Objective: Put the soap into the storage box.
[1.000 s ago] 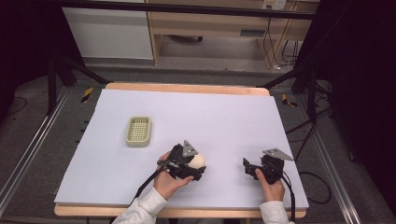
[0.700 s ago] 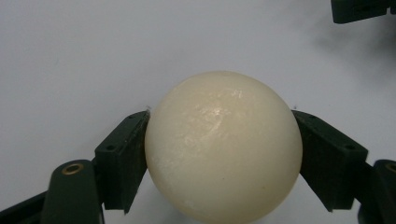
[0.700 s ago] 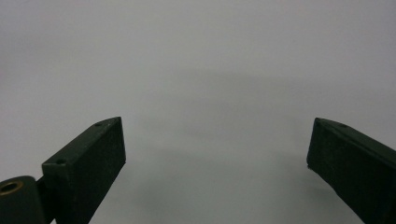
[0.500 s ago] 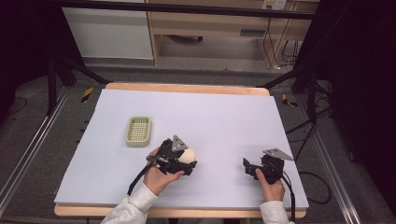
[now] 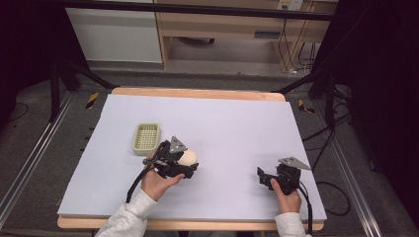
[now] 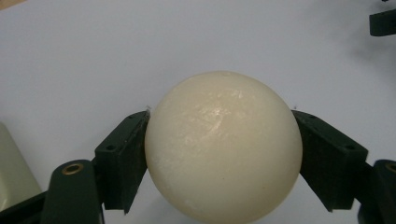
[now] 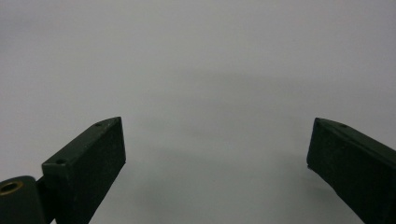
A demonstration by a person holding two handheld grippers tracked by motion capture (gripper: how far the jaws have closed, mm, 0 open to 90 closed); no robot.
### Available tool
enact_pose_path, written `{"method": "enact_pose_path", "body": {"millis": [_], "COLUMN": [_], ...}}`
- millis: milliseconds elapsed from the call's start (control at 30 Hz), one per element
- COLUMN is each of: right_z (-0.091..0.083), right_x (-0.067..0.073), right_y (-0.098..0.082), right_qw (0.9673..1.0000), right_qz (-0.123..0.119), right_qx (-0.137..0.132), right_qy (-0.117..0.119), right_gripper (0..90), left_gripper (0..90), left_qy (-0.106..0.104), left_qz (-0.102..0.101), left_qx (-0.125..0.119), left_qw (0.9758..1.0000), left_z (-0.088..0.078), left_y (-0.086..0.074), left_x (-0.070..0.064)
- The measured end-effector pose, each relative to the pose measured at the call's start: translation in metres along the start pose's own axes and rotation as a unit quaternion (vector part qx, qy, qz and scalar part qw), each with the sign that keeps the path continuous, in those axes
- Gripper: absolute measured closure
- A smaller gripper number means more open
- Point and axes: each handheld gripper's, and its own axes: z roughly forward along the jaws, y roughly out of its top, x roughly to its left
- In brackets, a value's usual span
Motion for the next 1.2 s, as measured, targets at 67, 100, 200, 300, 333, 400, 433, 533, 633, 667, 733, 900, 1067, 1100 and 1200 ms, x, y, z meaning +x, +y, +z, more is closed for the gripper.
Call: {"method": "enact_pose_path", "body": {"millis": [67, 100, 200, 300, 333, 400, 433, 533, 633, 667, 733, 900, 1067, 1100, 1200], "right_z": [0.000, 0.000, 0.000, 0.000, 0.000, 0.000, 0.000, 0.000, 0.000, 0.000, 0.000, 0.000, 0.000, 0.000, 0.000], "right_x": [0.000, 0.000, 0.000, 0.000, 0.000, 0.000, 0.001, 0.001, 0.001, 0.000, 0.001, 0.001, 0.001, 0.001, 0.001], "right_y": [0.000, 0.000, 0.000, 0.000, 0.000, 0.000, 0.000, 0.000, 0.000, 0.000, 0.000, 0.000, 0.000, 0.000, 0.000], "right_qw": [1.0000, 1.0000, 1.0000, 1.0000, 1.0000, 1.0000, 1.0000, 1.0000, 1.0000, 1.0000, 1.0000, 1.0000, 1.0000, 1.0000, 1.0000], "right_qz": [0.000, 0.000, -0.001, 0.000, -0.001, 0.000, 0.000, 0.000, 0.000, -0.001, 0.000, -0.001, -0.002, -0.002, 0.000], "right_qx": [0.001, 0.001, 0.000, 0.001, 0.001, 0.001, 0.001, 0.001, 0.001, 0.002, 0.001, 0.002, 0.002, 0.002, 0.002], "right_qy": [0.000, 0.000, -0.001, -0.001, -0.001, 0.000, -0.001, -0.001, -0.001, -0.001, -0.001, -0.001, -0.002, -0.002, -0.001], "right_gripper": [4.8, 4.8, 4.8, 4.8, 4.8, 4.8, 4.8, 4.8, 4.8, 4.8, 4.8, 4.8, 4.8, 4.8, 4.8], "left_gripper": [23.6, 23.5, 23.6, 23.6, 23.6, 23.5, 23.6, 23.5, 23.6, 23.6, 23.5, 23.6, 23.5, 23.5, 23.6], "left_qy": [0.002, 0.004, 0.006, 0.009, 0.012, 0.014, 0.015, 0.021, 0.023, 0.026, 0.029, 0.038, 0.044, 0.046, 0.052], "left_qz": [-0.001, -0.004, -0.007, -0.010, -0.010, -0.011, -0.014, -0.021, -0.024, -0.024, -0.026, -0.035, -0.041, -0.045, -0.051], "left_qx": [-0.001, -0.003, -0.006, -0.006, -0.006, -0.006, -0.006, -0.007, -0.008, -0.008, -0.008, -0.012, -0.011, -0.013, -0.014], "left_qw": [1.0000, 1.0000, 0.9999, 0.9999, 0.9998, 0.9998, 0.9998, 0.9995, 0.9994, 0.9993, 0.9992, 0.9986, 0.9981, 0.9979, 0.9973], "left_z": [-0.001, -0.003, -0.006, -0.007, -0.008, -0.009, -0.009, -0.011, -0.013, -0.013, -0.014, -0.018, -0.019, -0.019, -0.020], "left_y": [0.000, 0.001, 0.001, 0.000, 0.000, 0.000, -0.001, -0.002, -0.002, -0.002, -0.002, -0.002, -0.002, -0.002, -0.002], "left_x": [0.002, 0.006, 0.011, 0.015, 0.018, 0.020, 0.022, 0.030, 0.034, 0.036, 0.039, 0.049, 0.058, 0.060, 0.065]}}
